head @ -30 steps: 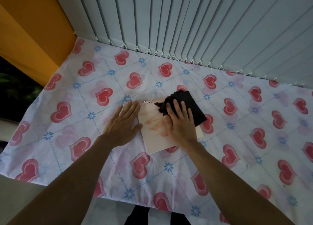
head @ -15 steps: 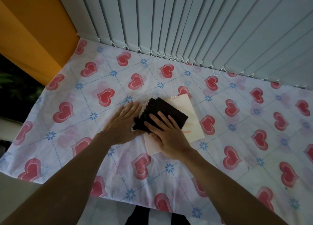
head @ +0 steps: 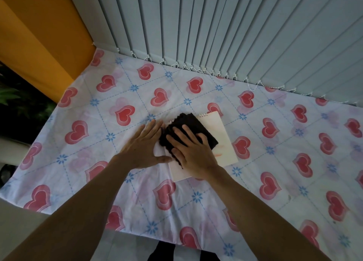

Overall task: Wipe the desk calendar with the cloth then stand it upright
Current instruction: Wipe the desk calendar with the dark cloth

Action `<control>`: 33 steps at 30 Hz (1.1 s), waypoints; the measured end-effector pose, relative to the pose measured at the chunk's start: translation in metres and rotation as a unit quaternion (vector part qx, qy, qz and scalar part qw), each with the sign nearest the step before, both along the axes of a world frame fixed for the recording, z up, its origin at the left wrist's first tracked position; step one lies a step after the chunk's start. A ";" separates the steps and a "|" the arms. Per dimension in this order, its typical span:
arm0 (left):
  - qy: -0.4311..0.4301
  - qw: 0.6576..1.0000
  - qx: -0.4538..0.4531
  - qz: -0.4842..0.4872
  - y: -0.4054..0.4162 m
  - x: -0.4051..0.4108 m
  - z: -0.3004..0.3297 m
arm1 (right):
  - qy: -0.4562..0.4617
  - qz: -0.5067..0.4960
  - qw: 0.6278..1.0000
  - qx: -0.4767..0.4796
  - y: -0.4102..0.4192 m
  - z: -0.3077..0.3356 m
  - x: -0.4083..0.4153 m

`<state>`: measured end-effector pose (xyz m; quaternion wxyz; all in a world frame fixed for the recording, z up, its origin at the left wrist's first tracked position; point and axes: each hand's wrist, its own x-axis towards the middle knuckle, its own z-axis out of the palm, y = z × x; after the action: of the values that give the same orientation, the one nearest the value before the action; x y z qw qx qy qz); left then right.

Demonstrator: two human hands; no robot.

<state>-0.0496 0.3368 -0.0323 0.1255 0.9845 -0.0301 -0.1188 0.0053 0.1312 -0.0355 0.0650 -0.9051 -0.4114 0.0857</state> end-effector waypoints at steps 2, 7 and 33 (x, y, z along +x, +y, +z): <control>0.003 1.000 -0.005 -0.002 0.001 0.000 -0.001 | -0.004 -0.037 0.999 -0.005 -0.014 -0.001 0.010; 0.011 1.000 -0.010 -0.003 0.001 0.000 -0.001 | -0.013 -0.165 0.986 -0.033 -0.035 -0.003 0.022; 0.009 1.000 0.013 -0.016 -0.001 0.002 0.000 | 0.021 -0.066 0.997 0.028 -0.003 -0.003 -0.051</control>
<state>-0.0472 0.3358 -0.0324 0.1105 0.9844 -0.0431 -0.1297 -0.0456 0.1279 -0.0381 0.1044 -0.9260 -0.3520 0.0882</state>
